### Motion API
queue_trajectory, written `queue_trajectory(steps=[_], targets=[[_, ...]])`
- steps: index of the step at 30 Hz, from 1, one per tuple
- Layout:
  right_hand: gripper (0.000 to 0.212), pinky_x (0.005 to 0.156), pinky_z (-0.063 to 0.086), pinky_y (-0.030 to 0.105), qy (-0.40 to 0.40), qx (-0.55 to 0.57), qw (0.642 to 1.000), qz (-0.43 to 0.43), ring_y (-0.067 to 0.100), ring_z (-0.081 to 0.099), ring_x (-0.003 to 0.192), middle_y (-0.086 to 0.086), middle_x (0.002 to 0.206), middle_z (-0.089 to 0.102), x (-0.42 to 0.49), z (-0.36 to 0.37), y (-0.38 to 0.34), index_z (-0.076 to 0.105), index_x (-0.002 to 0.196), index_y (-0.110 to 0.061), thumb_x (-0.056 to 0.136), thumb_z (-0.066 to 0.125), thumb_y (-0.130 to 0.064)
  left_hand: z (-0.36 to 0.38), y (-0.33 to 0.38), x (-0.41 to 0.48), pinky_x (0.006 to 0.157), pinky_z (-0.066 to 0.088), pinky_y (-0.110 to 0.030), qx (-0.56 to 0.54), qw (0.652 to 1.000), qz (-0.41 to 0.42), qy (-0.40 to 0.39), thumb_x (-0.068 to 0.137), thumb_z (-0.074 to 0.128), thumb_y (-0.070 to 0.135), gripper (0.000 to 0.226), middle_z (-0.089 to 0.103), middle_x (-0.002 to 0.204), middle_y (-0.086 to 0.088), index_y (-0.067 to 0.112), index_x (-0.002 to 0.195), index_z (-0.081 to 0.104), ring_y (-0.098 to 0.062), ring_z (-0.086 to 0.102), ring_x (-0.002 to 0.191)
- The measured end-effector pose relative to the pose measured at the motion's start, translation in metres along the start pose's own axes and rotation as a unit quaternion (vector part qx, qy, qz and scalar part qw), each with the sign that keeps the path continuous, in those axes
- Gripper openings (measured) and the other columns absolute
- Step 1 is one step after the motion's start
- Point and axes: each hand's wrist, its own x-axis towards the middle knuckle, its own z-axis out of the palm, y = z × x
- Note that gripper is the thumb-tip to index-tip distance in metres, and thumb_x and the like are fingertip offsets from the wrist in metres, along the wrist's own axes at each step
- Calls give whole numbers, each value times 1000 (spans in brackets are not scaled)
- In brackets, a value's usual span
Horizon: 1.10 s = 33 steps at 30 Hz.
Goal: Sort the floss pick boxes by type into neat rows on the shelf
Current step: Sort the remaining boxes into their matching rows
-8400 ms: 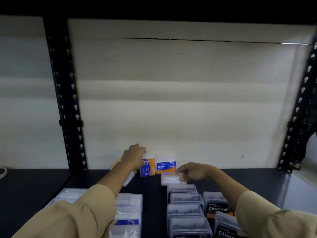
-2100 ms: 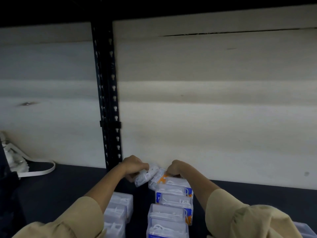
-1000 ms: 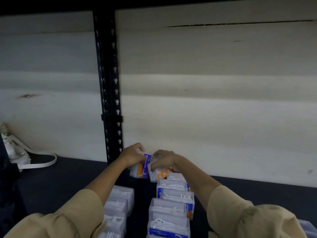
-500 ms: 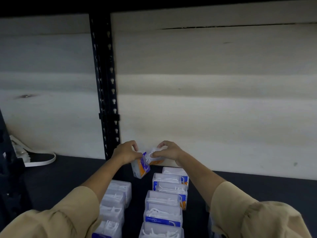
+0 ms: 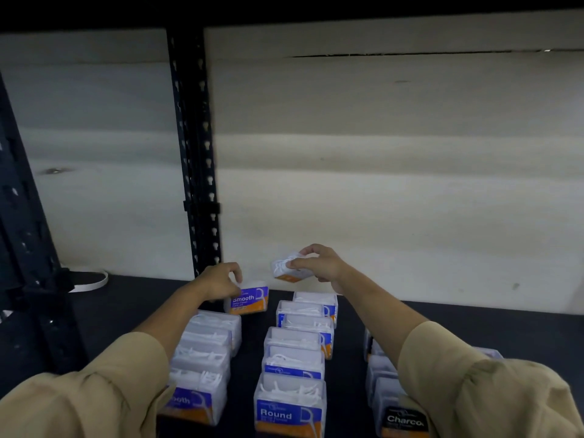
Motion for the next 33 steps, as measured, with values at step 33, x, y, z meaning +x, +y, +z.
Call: queue_trajectory(steps=[33], targets=[[41,69,40,27,-21,55,998,-2,14,53,74,5,93,63,-32,8,-13,61,108,-16,83,63,-47,-22,24,-18,93,47,-29,-16,994,38,-105,94,51,8,31,65,118,-8,10,124,59,-22,63,106]])
